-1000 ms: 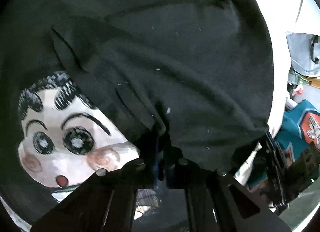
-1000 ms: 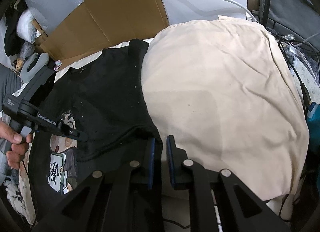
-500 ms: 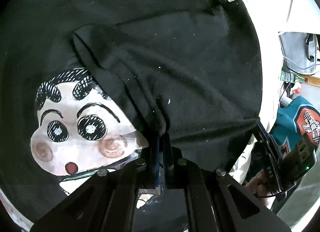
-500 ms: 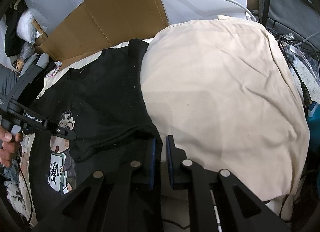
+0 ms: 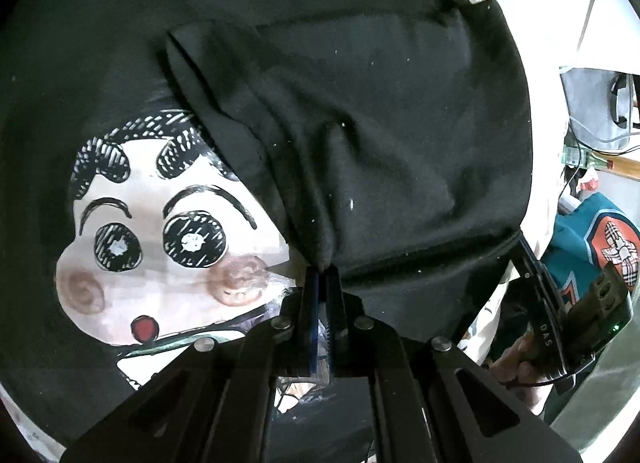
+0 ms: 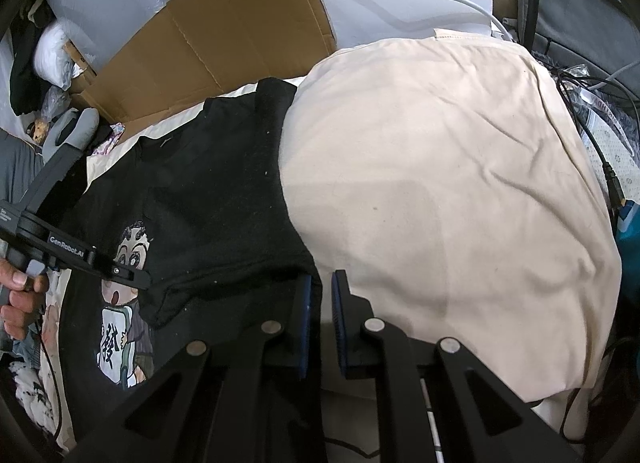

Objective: Fold clothes

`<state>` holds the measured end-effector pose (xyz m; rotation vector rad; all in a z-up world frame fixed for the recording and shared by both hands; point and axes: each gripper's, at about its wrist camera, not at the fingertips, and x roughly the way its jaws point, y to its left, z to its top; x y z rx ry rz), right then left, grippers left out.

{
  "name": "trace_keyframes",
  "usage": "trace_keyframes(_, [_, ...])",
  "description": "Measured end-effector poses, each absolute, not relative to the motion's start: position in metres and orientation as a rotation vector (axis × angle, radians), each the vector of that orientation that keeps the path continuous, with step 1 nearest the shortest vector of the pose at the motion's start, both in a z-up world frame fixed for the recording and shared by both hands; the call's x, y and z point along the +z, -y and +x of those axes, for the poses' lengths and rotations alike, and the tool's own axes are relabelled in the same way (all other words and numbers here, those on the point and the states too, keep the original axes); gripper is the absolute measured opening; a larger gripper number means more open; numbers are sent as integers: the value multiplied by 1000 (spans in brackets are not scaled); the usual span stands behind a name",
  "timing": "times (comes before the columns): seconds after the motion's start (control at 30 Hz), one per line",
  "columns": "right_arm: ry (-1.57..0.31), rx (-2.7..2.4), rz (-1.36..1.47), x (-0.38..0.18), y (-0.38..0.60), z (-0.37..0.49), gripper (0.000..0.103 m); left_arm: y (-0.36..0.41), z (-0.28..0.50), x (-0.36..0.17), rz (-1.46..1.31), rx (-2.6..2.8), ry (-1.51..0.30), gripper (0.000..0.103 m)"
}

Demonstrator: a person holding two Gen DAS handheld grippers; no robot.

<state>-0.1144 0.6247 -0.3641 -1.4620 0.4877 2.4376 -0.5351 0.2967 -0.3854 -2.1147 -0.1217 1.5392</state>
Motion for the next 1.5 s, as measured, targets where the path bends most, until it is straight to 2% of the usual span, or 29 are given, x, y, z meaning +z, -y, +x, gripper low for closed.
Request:
trace_keyframes(0.47, [-496, 2435, -1448, -363, -626, -110, 6, -312, -517, -353, -2064, 1563, 10, 3])
trace_keyframes(0.57, [-504, 2429, -1449, -363, -627, -109, 6, -317, -507, -355, -2086, 1513, 10, 6])
trace_keyframes(0.67, [-519, 2419, -1455, -361, -627, -110, 6, -321, -499, -363, -2103, 1478, 56, 25])
trace_keyframes(0.7, [-531, 2414, -1455, -359, -628, -109, 6, -322, -497, -365, -2105, 1475, 69, 39])
trace_keyframes(0.73, [-543, 2409, -1455, -356, -628, -109, 6, -322, -495, -366, -2102, 1482, 69, 47])
trace_keyframes(0.93, [-622, 2436, -1384, -338, -631, -112, 8, -325, -483, -369, -2102, 1499, 71, 48])
trace_keyframes(0.97, [-609, 2439, -1387, -337, -629, -117, 8, -325, -481, -368, -2096, 1505, 68, 48])
trace_keyframes(1.03, [-581, 2445, -1397, -336, -626, -126, 8, -298, -528, -369, -2088, 1510, 62, 48])
trace_keyframes(1.4, [-427, 2432, -1478, -356, -614, -132, 9, -260, -548, -376, -2093, 1515, 49, 48])
trace_keyframes(1.5, [-425, 2418, -1483, -356, -619, -123, 12, -256, -551, -376, -2097, 1521, 48, 48])
